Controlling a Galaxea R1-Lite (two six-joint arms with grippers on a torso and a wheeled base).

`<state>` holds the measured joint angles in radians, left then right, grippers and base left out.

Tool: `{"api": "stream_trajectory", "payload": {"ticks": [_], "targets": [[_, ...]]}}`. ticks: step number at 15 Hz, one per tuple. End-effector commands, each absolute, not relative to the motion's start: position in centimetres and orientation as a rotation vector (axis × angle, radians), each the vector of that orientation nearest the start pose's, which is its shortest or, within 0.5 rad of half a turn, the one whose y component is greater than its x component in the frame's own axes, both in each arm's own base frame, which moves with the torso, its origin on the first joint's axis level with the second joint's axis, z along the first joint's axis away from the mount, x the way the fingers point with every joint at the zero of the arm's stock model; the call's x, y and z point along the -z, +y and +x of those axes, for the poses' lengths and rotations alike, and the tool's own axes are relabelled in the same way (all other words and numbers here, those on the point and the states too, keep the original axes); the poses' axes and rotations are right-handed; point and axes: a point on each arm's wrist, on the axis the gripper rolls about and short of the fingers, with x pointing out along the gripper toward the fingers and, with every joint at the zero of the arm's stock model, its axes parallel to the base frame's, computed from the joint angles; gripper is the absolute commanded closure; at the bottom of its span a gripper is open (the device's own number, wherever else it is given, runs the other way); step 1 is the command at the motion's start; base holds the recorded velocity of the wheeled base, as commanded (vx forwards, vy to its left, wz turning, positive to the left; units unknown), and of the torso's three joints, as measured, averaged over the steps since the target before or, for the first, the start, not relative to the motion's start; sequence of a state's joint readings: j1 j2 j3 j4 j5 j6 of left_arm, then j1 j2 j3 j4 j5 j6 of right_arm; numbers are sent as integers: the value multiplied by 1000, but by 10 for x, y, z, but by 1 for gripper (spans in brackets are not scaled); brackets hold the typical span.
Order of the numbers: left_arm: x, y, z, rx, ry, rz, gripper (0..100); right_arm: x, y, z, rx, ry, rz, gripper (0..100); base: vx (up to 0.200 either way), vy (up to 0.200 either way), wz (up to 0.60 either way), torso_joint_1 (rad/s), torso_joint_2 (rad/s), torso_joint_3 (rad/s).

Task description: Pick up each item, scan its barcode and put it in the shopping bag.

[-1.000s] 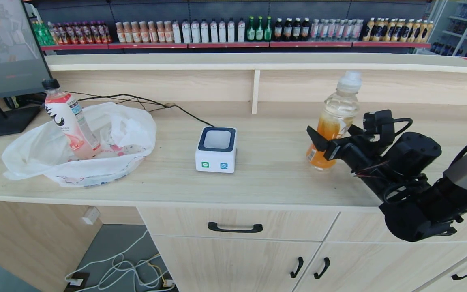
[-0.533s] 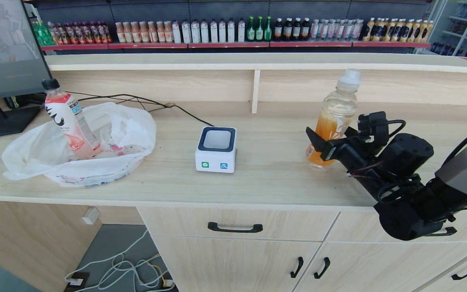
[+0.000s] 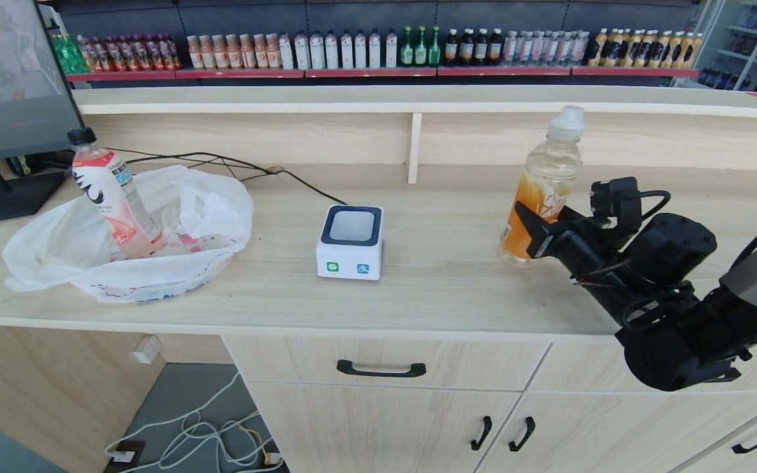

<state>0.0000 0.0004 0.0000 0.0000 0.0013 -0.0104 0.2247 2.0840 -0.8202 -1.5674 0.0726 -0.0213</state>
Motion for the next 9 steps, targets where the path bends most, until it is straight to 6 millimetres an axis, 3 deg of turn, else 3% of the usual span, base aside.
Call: {"api": "stream_trajectory", "payload": {"ticks": [1,9], "targets": [[-75,0,-23,-2,0,-11,0,-157,83,355,-293,-332,4,100,0,0,0,0,0,0],[-75,0,-23,-2,0,-12,0,-163,81,345,-294,-332,2,100,0,0,0,0,0,0]]}}
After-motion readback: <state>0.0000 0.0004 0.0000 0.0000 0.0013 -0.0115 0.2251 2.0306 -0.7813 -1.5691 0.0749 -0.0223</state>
